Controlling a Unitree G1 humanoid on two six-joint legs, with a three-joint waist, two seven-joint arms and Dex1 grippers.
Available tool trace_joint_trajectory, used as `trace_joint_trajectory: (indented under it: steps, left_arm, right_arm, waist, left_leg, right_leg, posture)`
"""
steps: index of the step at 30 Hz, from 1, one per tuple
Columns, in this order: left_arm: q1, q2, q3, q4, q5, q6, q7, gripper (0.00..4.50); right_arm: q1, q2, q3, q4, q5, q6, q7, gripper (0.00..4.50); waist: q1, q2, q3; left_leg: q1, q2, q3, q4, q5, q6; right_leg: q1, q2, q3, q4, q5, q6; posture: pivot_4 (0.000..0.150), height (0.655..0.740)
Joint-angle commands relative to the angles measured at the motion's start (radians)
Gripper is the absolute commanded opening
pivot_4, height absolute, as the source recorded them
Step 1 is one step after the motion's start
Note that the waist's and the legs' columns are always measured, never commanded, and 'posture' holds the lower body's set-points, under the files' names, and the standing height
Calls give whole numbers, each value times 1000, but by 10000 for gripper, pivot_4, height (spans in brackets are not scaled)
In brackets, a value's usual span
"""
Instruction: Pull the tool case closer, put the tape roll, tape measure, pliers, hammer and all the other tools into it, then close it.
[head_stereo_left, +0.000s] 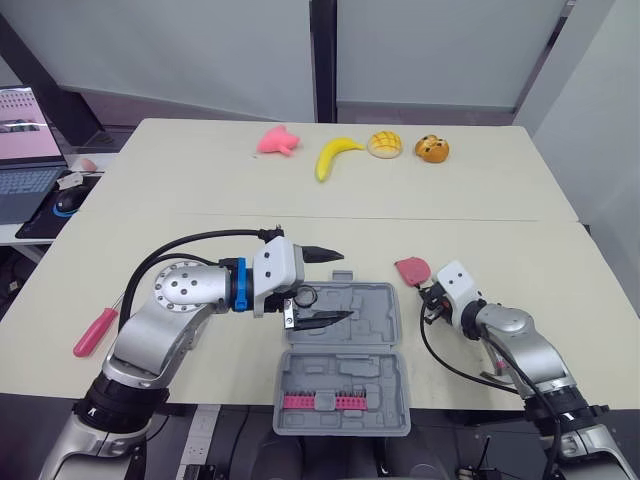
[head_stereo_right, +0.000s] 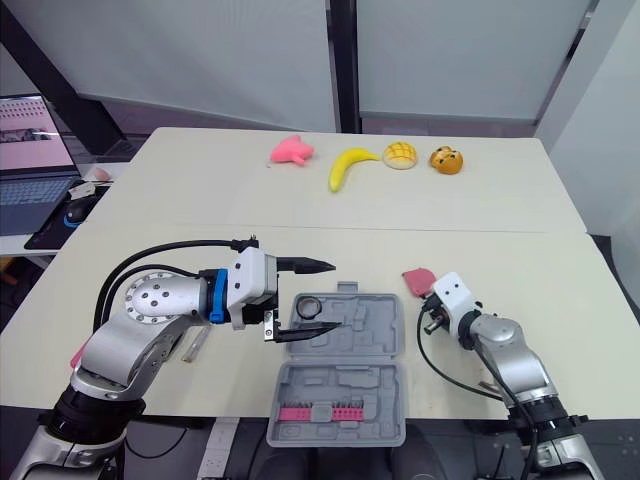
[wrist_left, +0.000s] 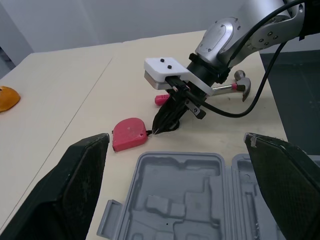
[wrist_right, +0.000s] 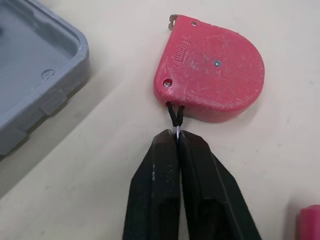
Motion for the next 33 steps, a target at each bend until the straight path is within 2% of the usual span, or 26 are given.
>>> trace_joint_trajectory:
  steps: [1,8,22,33]
  left_arm:
    - [-13,-6,15,-11,-15,-5,-2,45000]
    - [-5,-11,11,-31,-43,14,-10,45000]
    - [99,88,2,-146,-154,115,-128,45000]
    - [118,113,-24,-132,-121,91,-194,45000]
  right_arm:
    - [-9,-8,-21,6,1,2,-5,114]
    - [35,-54,-39,-75,25,38,40,114]
    - [352,-420,-82,-381,188,165,384,114]
    - [434,-441,-29,-498,225,207,405,114]
  waist:
    - [0,0,0]
    - [0,0,0]
    - [2,0,0]
    - [4,0,0]
  left_leg:
    - [0,0,0,0,0,0]
    - [0,0,0,0,0,0]
    - [1,0,0,0,0,0]
    - [1,0,0,0,0,0]
  right_leg:
    - [0,0,0,0,0,0]
    - [0,0,0,0,0,0]
    - [1,0,0,-2,0,0]
    - [3,0,0,-4,-1,1]
  posture:
    - [1500,7400]
    - [1500,7400]
    - [1500,7400]
    - [1500,7400]
